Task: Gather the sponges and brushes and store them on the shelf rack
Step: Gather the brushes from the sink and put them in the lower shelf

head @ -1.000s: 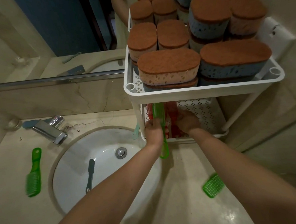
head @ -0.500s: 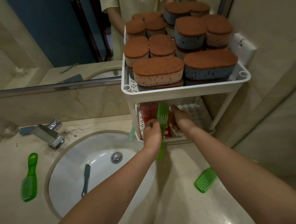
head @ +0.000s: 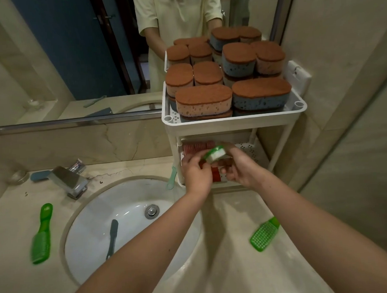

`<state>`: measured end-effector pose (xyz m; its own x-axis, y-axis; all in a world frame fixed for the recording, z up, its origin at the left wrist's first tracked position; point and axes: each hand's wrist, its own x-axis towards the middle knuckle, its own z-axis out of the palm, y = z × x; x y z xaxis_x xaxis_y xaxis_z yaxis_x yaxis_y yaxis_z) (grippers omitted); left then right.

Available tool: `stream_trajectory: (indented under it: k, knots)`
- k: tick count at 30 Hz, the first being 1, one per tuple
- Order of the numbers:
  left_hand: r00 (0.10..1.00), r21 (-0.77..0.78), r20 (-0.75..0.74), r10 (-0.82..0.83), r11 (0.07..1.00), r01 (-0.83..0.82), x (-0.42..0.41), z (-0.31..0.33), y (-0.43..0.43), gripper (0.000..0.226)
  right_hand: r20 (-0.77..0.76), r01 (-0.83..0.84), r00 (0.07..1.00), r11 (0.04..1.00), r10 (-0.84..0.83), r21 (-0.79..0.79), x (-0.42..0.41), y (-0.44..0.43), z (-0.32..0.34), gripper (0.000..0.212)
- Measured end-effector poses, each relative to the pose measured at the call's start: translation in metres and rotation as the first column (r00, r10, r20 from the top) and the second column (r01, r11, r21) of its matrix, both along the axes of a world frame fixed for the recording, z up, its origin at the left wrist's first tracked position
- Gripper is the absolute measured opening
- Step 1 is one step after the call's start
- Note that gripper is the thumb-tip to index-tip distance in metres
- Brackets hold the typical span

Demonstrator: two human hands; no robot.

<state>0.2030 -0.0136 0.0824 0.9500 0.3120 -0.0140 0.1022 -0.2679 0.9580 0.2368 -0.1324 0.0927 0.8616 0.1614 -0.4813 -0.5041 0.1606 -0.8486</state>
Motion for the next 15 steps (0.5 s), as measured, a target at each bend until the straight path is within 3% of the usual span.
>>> stream_trajectory:
  k: [2, 5, 9, 15]
  knots:
    - [0.998, -0.091, -0.027, -0.062, 0.994, 0.059, -0.002, -0.003, 0.004, 0.042, 0.001, -0.045, 0.999, 0.998, 0.045, -0.046, -0.002, 0.001, -0.003, 0.019]
    - [0.995, -0.144, -0.033, -0.095, 0.986, 0.089, -0.006, -0.007, 0.008, 0.047, -0.015, -0.048, 0.999, 0.996, 0.047, -0.078, -0.005, 0.005, -0.009, 0.022]
    - [0.996, -0.073, -0.001, -0.085, 0.994, 0.085, -0.004, -0.016, 0.013, 0.038, 0.015, -0.032, 0.999, 0.984, 0.036, -0.174, -0.001, 0.011, -0.016, 0.033]
    - [0.996, -0.004, 0.029, -0.089, 0.996, 0.089, -0.006, -0.035, 0.025, 0.044, 0.058, -0.057, 0.996, 0.977, 0.071, -0.204, 0.014, 0.020, -0.026, 0.015]
